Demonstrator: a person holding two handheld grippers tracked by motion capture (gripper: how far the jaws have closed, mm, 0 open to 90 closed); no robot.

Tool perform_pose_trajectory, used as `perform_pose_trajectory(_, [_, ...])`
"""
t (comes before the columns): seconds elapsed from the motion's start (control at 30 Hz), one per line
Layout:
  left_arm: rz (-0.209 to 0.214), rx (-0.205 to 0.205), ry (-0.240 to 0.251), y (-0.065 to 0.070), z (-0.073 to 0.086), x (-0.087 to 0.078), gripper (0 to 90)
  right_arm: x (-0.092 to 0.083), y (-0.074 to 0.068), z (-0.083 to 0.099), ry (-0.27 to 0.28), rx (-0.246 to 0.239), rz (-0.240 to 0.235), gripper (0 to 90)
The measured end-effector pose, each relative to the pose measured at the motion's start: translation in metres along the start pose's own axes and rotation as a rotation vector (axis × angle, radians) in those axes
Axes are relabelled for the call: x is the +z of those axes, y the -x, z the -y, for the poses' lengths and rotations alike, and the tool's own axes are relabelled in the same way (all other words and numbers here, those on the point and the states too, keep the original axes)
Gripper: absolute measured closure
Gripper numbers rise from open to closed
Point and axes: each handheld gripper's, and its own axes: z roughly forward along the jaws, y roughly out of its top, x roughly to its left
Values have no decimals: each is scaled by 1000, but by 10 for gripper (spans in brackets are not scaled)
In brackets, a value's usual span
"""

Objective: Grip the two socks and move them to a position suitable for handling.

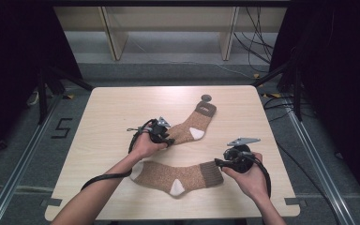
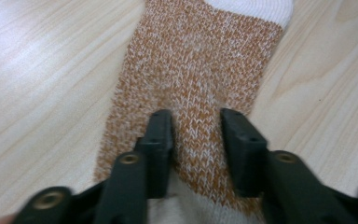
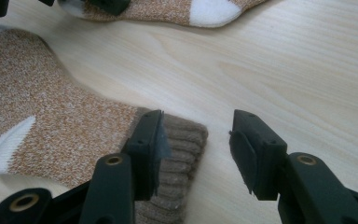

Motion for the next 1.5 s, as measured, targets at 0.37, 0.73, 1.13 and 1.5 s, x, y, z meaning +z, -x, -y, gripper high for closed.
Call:
perform_pose_trajectory(0.37, [0,8,41,2,-9,-21,763,2,7,5,4,25,11,544])
perform_pose_trajectory(0.73, [-11,68,125,15,-30,-66,769,4,8,4,34,39,15,543])
perform_pose_trajectory(1.13, [19,125,148,38,-36,-97,770,1,13,3,-3,41,26,540])
perform_pose_trajectory(1.5, [25,145,158,44,-33,-113,769,-4,22,3,-4,75,38,537])
